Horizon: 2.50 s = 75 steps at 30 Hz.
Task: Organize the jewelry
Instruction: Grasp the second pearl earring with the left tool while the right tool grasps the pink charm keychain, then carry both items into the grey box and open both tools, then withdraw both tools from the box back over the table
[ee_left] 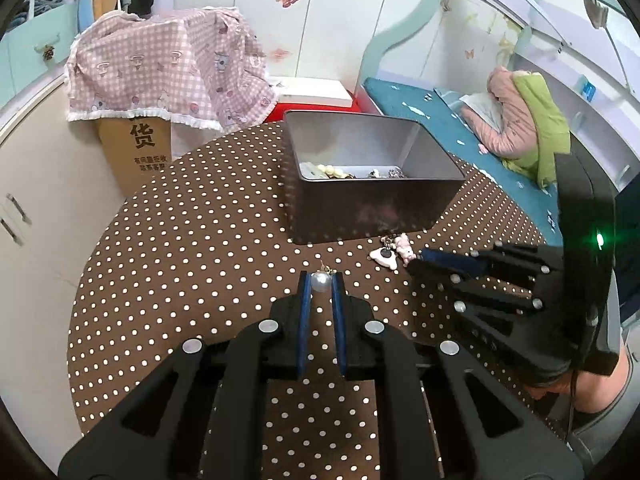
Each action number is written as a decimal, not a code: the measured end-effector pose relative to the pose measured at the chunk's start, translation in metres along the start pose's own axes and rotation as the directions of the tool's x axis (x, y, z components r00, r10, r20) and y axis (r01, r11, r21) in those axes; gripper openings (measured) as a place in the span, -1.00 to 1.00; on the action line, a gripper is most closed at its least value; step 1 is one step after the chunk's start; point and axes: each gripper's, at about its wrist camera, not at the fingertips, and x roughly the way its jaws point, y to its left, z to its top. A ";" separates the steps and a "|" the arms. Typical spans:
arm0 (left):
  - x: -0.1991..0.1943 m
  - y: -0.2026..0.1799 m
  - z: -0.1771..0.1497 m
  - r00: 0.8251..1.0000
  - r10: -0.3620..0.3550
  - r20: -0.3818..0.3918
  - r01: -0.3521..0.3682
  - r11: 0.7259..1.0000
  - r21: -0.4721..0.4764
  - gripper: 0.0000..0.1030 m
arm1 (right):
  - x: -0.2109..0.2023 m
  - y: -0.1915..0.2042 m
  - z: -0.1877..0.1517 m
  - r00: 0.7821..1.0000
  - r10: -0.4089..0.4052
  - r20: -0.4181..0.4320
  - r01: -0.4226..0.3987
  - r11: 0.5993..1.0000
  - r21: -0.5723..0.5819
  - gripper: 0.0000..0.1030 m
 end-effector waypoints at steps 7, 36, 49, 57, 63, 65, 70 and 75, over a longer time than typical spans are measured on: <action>-0.010 0.000 0.002 1.000 -0.017 0.017 0.017 1.000 0.001 -0.78 | -0.023 -0.013 -0.010 0.998 0.058 0.039 -0.061 0.995 0.082 -0.79; -0.053 -0.035 0.115 0.991 -0.029 0.131 0.025 0.999 0.035 -0.78 | -0.086 -0.024 0.107 0.981 0.044 0.188 -0.050 0.998 0.029 -0.79; 0.001 -0.025 0.142 0.997 -0.034 0.065 0.034 0.999 -0.002 -0.78 | -0.044 -0.045 0.119 0.993 0.039 0.107 -0.050 0.994 0.097 -0.78; -0.001 -0.002 0.143 0.995 0.041 0.088 -0.035 0.997 -0.071 0.80 | -0.050 -0.073 0.107 0.988 -0.046 0.145 0.013 0.975 0.222 0.72; -0.027 0.009 0.135 0.984 0.103 0.149 -0.088 0.991 -0.101 0.87 | -0.066 -0.087 0.089 0.986 -0.069 0.154 0.023 0.959 0.284 0.86; -0.036 0.007 0.130 0.979 0.125 0.161 -0.110 0.989 -0.096 0.87 | -0.073 -0.090 0.081 0.985 -0.075 0.155 0.022 0.946 0.323 0.86; -0.053 0.011 0.101 0.967 0.184 0.175 -0.168 0.980 -0.103 0.87 | -0.089 -0.076 0.052 0.982 -0.117 0.146 0.063 0.942 0.331 0.86; -0.060 0.018 0.066 0.966 0.206 0.154 -0.187 0.974 -0.126 0.87 | -0.087 -0.052 0.020 0.987 -0.122 0.107 0.086 0.951 0.298 0.86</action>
